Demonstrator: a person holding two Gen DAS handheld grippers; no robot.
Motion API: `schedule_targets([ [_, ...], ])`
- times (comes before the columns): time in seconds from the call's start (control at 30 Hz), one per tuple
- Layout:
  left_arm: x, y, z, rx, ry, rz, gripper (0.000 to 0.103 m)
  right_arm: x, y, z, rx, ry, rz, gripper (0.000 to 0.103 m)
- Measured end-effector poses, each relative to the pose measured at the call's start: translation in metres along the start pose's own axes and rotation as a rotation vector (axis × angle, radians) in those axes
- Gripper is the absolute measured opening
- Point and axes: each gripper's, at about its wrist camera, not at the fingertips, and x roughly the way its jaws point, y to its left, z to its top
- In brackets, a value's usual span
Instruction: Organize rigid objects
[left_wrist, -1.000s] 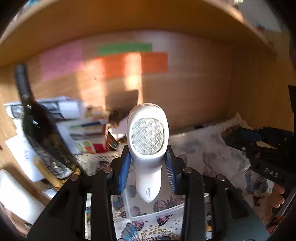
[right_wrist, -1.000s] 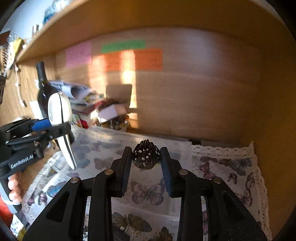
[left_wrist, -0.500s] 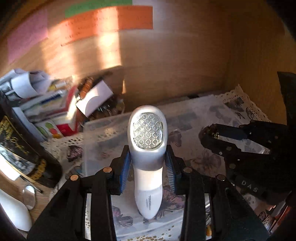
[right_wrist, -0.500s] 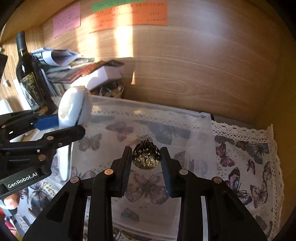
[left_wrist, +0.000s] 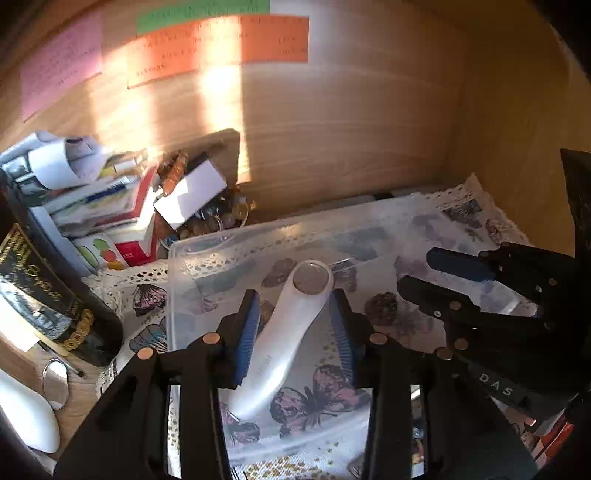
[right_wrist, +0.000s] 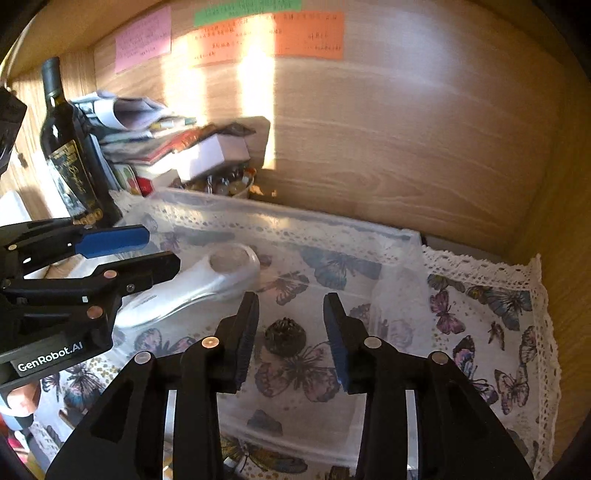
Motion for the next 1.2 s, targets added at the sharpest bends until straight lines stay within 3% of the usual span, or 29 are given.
schedule_targets([
  [0.17, -0.030, -0.001, -0.001, -0.009, -0.068, 0.008, 0.057, -0.038, -0.001, 0.001, -0.001, -0.091, -0.008, 0.046],
  [0.4, -0.077, 0.000, -0.016, -0.027, -0.152, 0.030, 0.087, -0.091, 0.010, -0.007, -0.023, -0.218, -0.045, 0.068],
  [0.5, -0.095, 0.002, -0.028, -0.040, -0.177, 0.045, 0.098, -0.108, 0.014, -0.017, -0.024, -0.250, -0.059, 0.073],
  [0.7, -0.109, 0.012, -0.054, -0.074, -0.160, 0.045, 0.100, -0.123, 0.014, -0.042, 0.020, -0.243, -0.056, 0.076],
  [1.03, -0.084, 0.012, -0.105, -0.077, -0.040, 0.030, 0.100, -0.107, 0.004, -0.091, 0.076, -0.112, -0.086, 0.076],
  [1.07, -0.080, 0.010, -0.109, -0.071, -0.025, 0.020, 0.098, -0.105, 0.002, -0.096, 0.081, -0.097, -0.089, 0.076],
  [1.13, -0.070, 0.006, -0.116, -0.051, 0.014, 0.003, 0.083, -0.101, -0.001, -0.103, 0.091, -0.071, -0.094, 0.076],
  [1.2, -0.062, 0.003, -0.121, -0.035, 0.054, -0.021, 0.075, -0.097, -0.005, -0.110, 0.102, -0.046, -0.097, 0.076],
])
